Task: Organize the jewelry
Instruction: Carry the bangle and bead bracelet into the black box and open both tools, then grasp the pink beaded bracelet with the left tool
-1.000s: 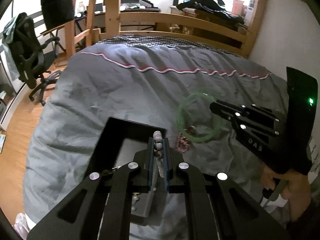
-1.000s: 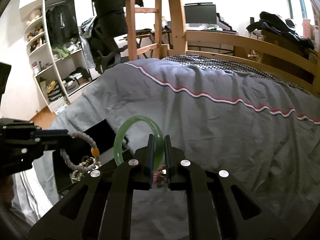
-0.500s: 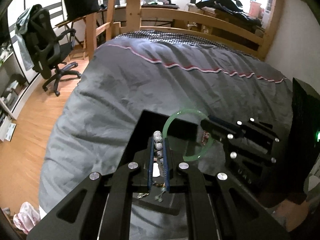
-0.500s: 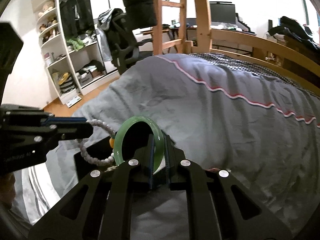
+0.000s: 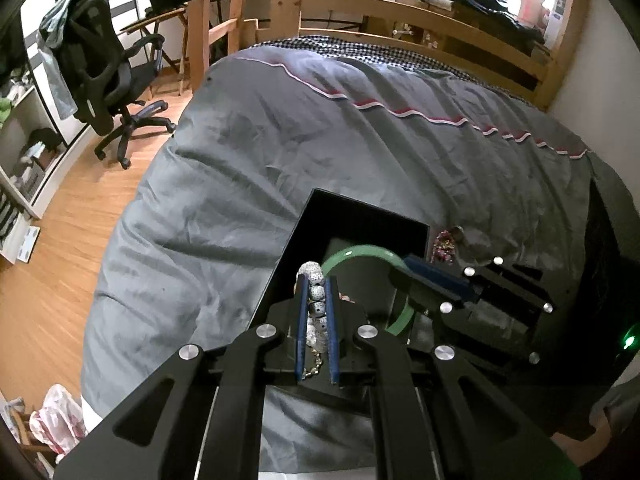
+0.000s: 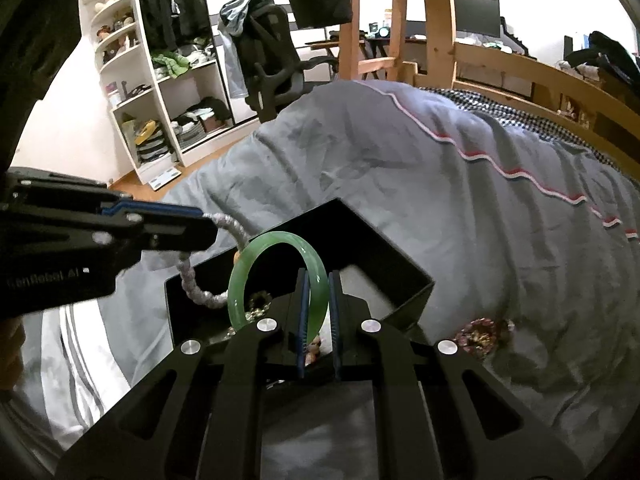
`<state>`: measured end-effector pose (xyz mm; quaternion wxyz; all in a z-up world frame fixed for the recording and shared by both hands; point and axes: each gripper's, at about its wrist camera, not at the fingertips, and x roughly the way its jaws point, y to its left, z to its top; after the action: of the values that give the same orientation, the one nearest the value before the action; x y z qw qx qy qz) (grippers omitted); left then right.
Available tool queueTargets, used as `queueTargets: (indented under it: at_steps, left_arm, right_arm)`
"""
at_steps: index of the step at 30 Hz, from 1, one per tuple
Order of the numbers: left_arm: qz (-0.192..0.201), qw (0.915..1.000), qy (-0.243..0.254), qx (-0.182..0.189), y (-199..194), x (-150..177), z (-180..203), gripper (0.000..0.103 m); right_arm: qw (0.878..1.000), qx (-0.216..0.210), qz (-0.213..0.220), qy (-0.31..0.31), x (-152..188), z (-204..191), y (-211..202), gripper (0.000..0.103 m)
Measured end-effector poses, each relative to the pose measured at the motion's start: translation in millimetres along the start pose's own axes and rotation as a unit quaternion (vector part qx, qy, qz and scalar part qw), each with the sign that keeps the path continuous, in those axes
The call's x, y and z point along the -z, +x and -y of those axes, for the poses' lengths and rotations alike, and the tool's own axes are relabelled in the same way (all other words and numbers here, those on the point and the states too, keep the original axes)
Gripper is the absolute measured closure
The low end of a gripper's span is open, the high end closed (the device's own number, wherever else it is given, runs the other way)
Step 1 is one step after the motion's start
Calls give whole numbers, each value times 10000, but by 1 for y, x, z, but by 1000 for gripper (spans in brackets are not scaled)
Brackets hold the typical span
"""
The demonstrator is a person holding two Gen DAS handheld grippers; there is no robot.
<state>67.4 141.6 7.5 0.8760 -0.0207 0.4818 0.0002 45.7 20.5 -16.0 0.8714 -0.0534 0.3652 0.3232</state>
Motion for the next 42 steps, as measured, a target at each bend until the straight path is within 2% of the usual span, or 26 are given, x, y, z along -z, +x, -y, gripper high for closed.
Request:
queueTargets:
  at_steps: [9,11,13,14,15,16,17,18,19,25,30,34,39,42]
  left_arm:
    - [-72,9998,-158,76,5,0,-5,95]
    - [-60,9998,-186,48,4,0,-6,88]
    - [-5,9998,-196,-35,3,0,-7,71]
    - [29,9997,-199,-98,3,0,-8,65]
    - [58,9997,-221,-131,2,0,-8,50]
    - [103,9996,-237,-151,1,0,-9,33]
    - [201,9993,-249,-199,-2,-1,-9,25]
    - [293,9990,-257,-238,-5,-1,-9,11]
    - [420,9984,-274,-264,-8,-1,-9,7]
    - [641,9976,-118,219,-11,-1,4,7]
    - [801,9947,270,586,-9,7,34,7]
    - [885,9900,566,946,-8,13,59,7]
    - [951,9825,1057,1199,0,22,93,7]
    - [946,9765,1312,1422,9,25,116,9]
  right_arm:
    - [9993,-331,-151,106,7,-3,9,90]
    - [9992,-338,-142,140,8,-3,10,88]
    - [9991,-373,-100,153,8,-2,8,83]
    - [9992,-359,-41,168,7,-2,6,67]
    - [9994,-267,73,217,6,1,2,53]
    - [9993,-196,178,267,5,5,-2,21]
    - [9989,-129,317,329,4,9,-7,7]
    - [9984,-74,404,378,3,14,-11,6]
    - [9981,13,431,436,0,20,-14,6]
    - [9908,724,666,934,-8,72,-38,4]
    - [9825,1181,783,1211,-11,118,-62,4]
    - [9772,1438,837,1318,-9,140,-79,4]
    - [9771,1333,864,1417,-3,154,-82,4]
    - [9818,987,828,1396,3,158,-73,6]
